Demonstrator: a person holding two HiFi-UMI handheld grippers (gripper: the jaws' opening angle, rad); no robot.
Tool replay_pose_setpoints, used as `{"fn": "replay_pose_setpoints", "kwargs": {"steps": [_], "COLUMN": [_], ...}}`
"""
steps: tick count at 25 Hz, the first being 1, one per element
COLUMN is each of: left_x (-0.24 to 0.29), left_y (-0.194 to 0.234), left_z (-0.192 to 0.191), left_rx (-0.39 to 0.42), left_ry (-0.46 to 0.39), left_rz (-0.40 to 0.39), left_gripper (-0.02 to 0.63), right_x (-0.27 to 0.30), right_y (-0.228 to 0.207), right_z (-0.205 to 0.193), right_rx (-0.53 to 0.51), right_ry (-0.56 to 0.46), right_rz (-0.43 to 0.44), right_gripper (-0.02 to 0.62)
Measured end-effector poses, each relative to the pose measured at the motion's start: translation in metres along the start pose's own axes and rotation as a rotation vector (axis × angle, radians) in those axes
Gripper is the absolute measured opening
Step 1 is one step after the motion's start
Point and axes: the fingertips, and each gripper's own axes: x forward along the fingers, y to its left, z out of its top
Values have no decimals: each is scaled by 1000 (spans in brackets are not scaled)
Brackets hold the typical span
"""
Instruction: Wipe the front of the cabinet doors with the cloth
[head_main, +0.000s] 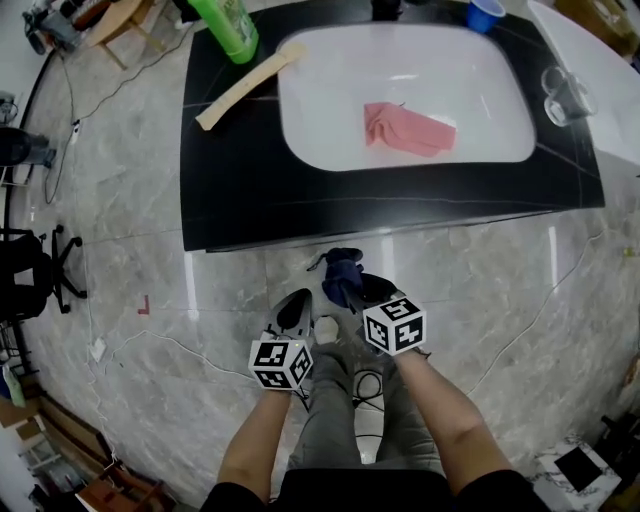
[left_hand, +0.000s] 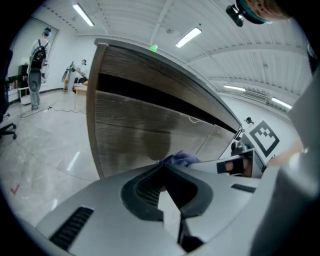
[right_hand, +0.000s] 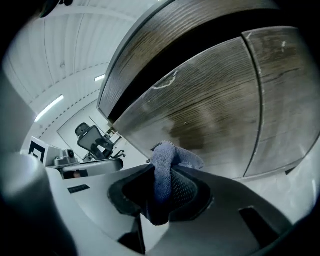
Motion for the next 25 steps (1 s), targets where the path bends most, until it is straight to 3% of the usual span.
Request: {"fn": "replay_pose_setpoints", "kwargs": {"steps": [3, 10, 17, 25], "left_x": [-14, -29, -31, -24], "left_y": [33, 88, 124, 149], "left_z": [-6, -23, -28, -37], "left_rx": [-14, -22, -33, -26], "left_ry": [-10, -2, 5, 33], "left_rz": [57, 101, 103, 111], "left_gripper": [9, 8, 8, 8], "right_x": [28, 88, 135, 164], "right_y": [24, 60, 81, 76], "right_z": [-9, -24, -28, -26], "right_rx": [-6, -22, -58, -74], "right_ry": [28, 76, 121, 152], "right_rz": [26, 54, 68, 27], "right_gripper": [89, 89, 89, 89]}}
